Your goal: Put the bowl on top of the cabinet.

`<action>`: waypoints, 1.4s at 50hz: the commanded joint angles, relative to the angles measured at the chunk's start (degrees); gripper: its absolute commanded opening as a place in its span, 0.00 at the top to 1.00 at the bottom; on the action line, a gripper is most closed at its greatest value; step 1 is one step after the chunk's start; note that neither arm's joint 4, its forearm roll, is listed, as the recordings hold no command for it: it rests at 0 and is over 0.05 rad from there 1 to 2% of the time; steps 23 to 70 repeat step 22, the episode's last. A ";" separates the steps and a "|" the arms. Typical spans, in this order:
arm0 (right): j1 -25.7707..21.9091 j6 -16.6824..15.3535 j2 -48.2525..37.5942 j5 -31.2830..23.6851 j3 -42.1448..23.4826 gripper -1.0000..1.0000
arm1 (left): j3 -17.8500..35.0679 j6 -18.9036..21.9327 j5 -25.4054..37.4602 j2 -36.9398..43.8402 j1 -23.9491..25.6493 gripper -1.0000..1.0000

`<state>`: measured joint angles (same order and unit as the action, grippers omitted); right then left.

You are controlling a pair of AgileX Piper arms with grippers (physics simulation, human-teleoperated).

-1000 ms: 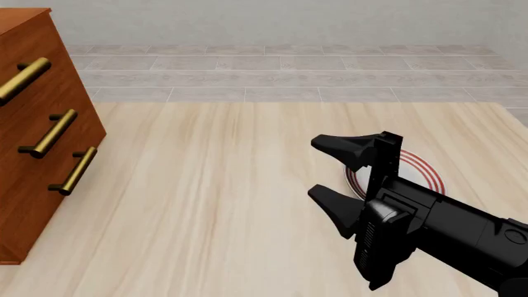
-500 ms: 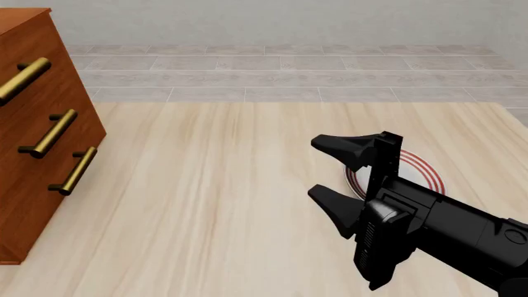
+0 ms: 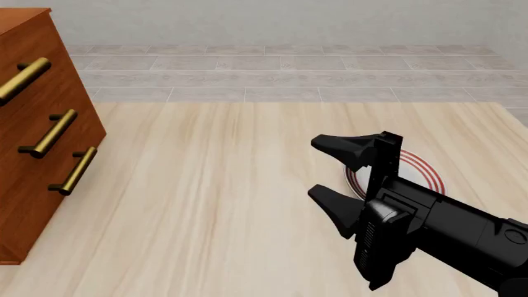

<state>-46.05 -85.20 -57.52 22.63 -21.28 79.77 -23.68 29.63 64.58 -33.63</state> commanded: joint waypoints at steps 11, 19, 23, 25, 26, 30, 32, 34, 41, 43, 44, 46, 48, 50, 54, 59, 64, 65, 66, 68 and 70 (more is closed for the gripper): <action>0.01 0.01 0.01 0.00 0.01 0.00 | 4.94 0.64 7.50 -5.12 3.62 0.00; 0.01 0.01 0.01 0.00 0.01 0.00 | 7.03 0.52 10.83 -9.28 7.73 0.00; 0.01 0.01 0.01 0.00 0.01 0.00 | 8.40 0.34 12.77 -10.71 9.50 0.00; 0.01 0.01 0.01 0.00 0.01 0.00 | 8.40 0.34 12.77 -10.71 9.50 0.00; 0.01 0.01 0.01 0.00 0.01 0.00 | 8.40 0.34 12.77 -10.71 9.50 0.00; 0.01 0.01 0.01 0.00 0.01 0.00 | 8.40 0.34 12.77 -10.71 9.50 0.00; 0.01 0.01 0.01 0.00 0.01 0.00 | 8.40 0.34 12.77 -10.71 9.50 0.00; 0.01 0.01 0.01 0.00 0.01 0.00 | 8.40 0.34 12.77 -10.71 9.50 0.00; 0.01 0.01 0.01 0.00 0.01 0.00 | 8.40 0.34 12.77 -10.71 9.50 0.00; 0.01 0.01 0.01 0.00 0.01 0.00 | 8.40 0.34 12.77 -10.71 9.50 0.00; 0.01 0.01 0.01 0.00 0.01 0.00 | 8.40 0.34 12.77 -10.71 9.50 0.00; 0.01 0.01 0.01 0.00 0.01 0.00 | 8.40 0.34 12.77 -10.71 9.50 0.00; 0.01 0.01 0.01 0.00 0.01 0.00 | 8.40 0.34 12.77 -10.71 9.50 0.00; 0.01 0.01 0.01 0.00 0.01 0.00 | 8.40 0.34 12.77 -10.71 9.50 0.00; 0.01 0.01 0.01 0.00 0.01 0.00 | 8.40 0.34 12.77 -10.71 9.50 0.00; 0.01 0.01 0.01 0.00 0.01 0.00 | 8.40 0.34 12.77 -10.71 9.50 0.00; 0.01 0.01 0.01 0.00 0.01 0.00 | 8.40 0.34 12.77 -10.71 9.50 0.00; 0.01 0.01 0.01 0.00 0.01 0.00 | 8.40 0.34 12.77 -10.71 9.50 0.00; 0.01 0.01 0.01 0.00 0.01 0.00 | 8.40 0.34 12.77 -10.71 9.50 0.00; 0.01 0.01 0.01 0.00 0.01 0.00 | 8.40 0.34 12.77 -10.71 9.50 0.00; 0.01 0.01 0.01 0.00 0.01 0.00 | 8.40 0.34 12.77 -10.71 9.50 0.00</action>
